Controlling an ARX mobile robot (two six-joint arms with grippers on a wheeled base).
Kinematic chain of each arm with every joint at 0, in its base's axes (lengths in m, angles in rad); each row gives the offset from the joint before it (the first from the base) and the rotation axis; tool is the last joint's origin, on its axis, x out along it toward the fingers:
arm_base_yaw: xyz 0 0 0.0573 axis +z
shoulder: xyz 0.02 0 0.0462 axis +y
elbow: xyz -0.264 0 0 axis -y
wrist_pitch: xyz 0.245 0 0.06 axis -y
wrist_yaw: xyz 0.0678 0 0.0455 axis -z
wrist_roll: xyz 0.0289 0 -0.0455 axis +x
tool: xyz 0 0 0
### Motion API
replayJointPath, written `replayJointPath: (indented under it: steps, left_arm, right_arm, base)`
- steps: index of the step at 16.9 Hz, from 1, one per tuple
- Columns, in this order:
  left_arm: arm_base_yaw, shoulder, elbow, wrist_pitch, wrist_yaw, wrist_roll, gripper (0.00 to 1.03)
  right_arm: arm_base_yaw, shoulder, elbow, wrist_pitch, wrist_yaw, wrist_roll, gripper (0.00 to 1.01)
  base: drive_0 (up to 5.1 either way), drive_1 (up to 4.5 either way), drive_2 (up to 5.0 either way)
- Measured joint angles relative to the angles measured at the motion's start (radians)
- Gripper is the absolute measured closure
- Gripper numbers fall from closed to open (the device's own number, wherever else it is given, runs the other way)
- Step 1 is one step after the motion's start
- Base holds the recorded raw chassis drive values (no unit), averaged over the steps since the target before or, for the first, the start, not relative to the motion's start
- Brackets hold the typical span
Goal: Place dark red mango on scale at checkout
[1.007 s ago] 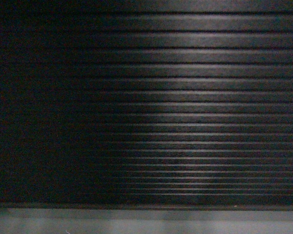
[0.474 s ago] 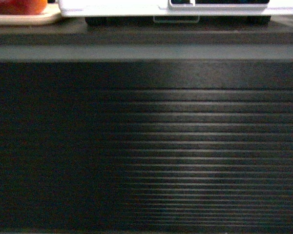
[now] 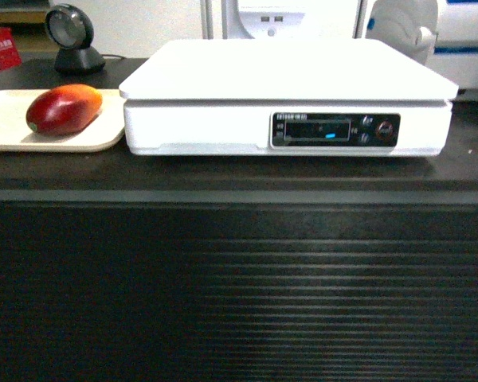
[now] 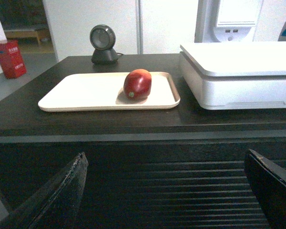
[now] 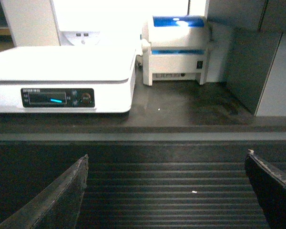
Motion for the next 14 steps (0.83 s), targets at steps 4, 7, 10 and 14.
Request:
replayJointPath:
  steps: [4,7,10,14]
  left_arm:
    - [0.000,0.000,0.000,0.003,-0.002,0.000,0.05]
    - [0.000,0.000,0.002,0.010,-0.001,0.000,0.05]
    - [0.000,0.000,0.000,0.001,-0.001,0.000,0.05]
    - [0.000,0.000,0.000,0.000,-0.001,0.000,0.05]
  right_arm:
    - [0.000,0.000,0.000,0.003,-0.001,-0.001,0.03]
    - [0.000,0.000,0.000,0.006,0.000,-0.001,0.03]
    - [0.000,0.000,0.000,-0.001,0.000,-0.001,0.03]
    - [0.000,0.000,0.000,0.000,0.000,-0.001,0.03]
  base:
    - [0.0,0.00,0.0]
    - [0.0,0.00,0.0]
    - [0.0,0.00,0.0]
    - [0.0,0.00,0.0]
